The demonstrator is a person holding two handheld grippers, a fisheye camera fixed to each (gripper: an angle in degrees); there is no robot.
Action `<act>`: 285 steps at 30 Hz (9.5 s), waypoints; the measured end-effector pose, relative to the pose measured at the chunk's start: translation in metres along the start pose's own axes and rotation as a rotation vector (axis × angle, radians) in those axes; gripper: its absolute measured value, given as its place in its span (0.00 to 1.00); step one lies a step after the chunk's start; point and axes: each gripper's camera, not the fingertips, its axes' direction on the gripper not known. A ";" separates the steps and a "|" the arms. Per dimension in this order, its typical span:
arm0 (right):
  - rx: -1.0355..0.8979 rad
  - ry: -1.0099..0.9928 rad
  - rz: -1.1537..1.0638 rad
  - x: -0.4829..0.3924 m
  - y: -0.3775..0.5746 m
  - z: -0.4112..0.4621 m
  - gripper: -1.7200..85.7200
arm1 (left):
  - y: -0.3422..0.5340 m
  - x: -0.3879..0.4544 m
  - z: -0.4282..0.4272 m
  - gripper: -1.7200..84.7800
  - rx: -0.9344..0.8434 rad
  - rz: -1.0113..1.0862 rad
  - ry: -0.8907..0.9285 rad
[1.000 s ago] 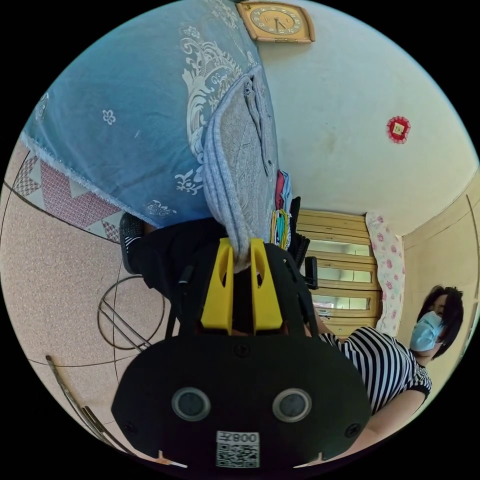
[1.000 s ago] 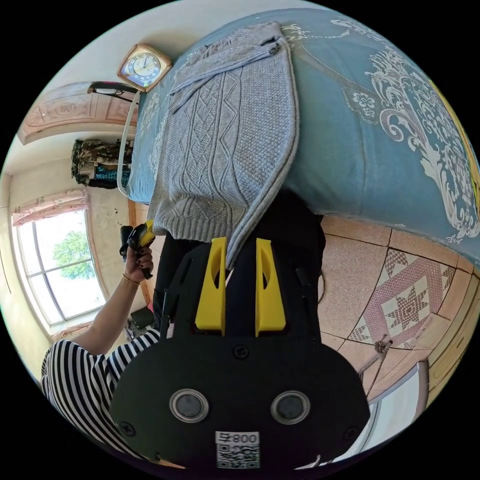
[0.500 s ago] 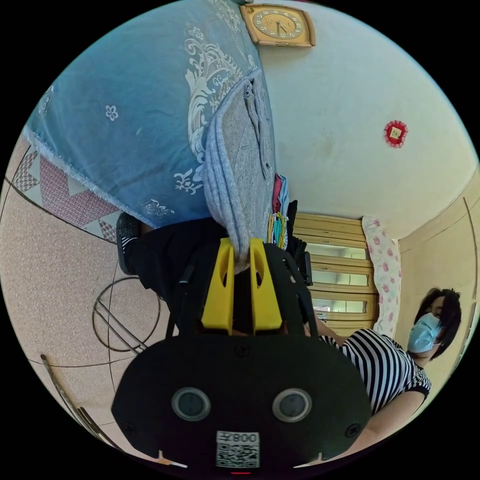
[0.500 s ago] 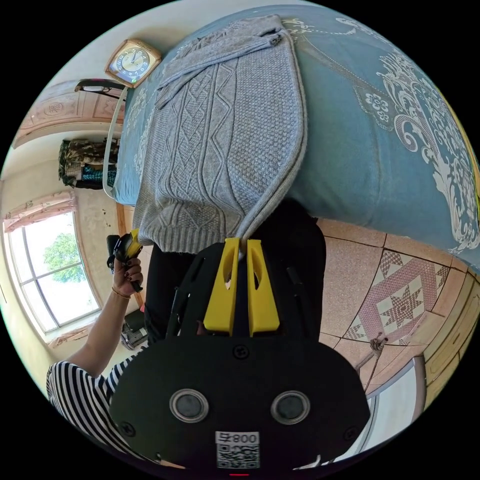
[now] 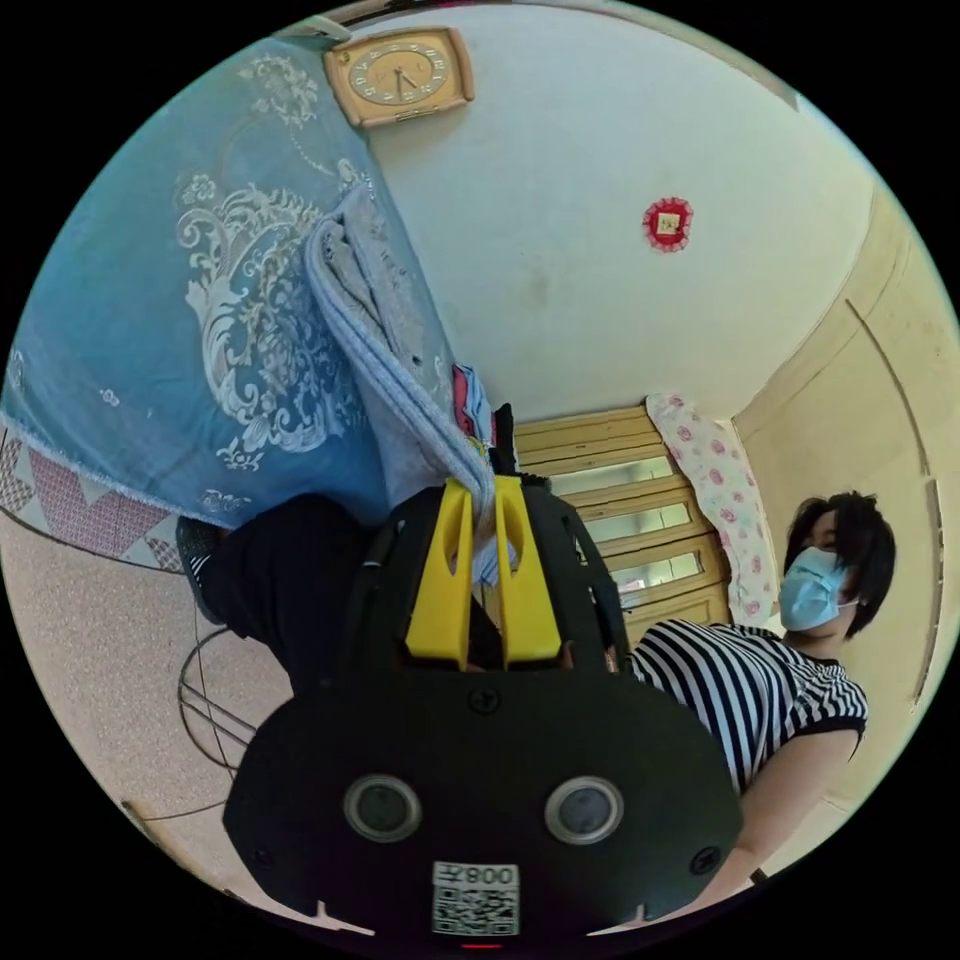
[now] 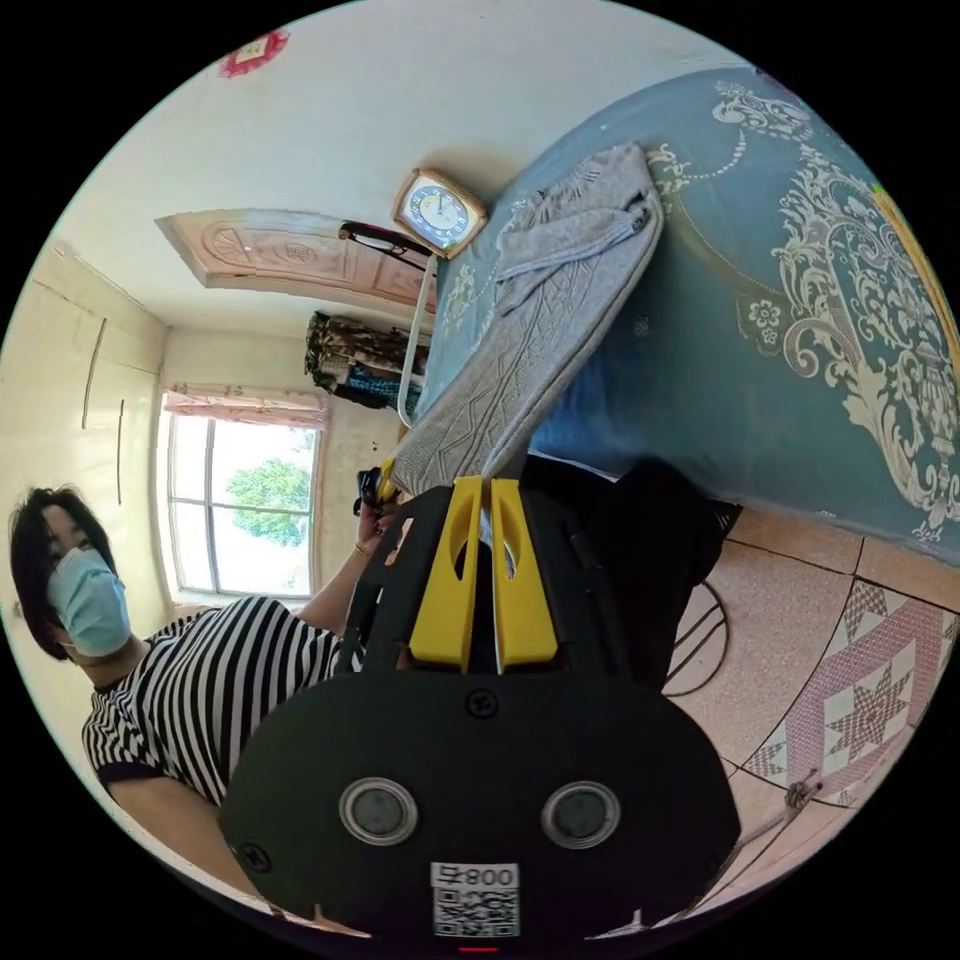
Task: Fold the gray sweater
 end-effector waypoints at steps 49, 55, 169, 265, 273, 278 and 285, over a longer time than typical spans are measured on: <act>-0.121 -0.149 0.228 -0.005 0.111 -0.085 0.06 | 0.138 -0.020 -0.004 0.07 -0.105 -0.187 -0.035; -0.139 -0.197 0.182 -0.025 0.108 -0.114 0.04 | 0.146 -0.003 -0.009 0.06 -0.084 -0.198 -0.029; 0.022 0.300 -0.038 -0.042 -0.234 0.005 0.10 | -0.004 0.270 0.280 0.12 -0.118 0.125 -0.893; -0.060 -0.129 -0.059 -0.335 -0.103 -0.100 0.04 | 0.174 0.352 0.041 0.04 0.071 0.051 -0.187; -0.051 -0.040 -0.158 -0.379 -0.257 -0.121 0.04 | 0.059 0.413 0.081 0.04 0.052 0.165 -0.201; -0.062 -0.002 -0.134 -0.374 -0.377 -0.118 0.04 | -0.032 0.432 0.123 0.04 0.024 0.158 -0.244; -0.123 0.040 -0.044 -0.337 -0.500 -0.094 0.04 | -0.114 0.429 0.174 0.05 -0.006 0.077 -0.291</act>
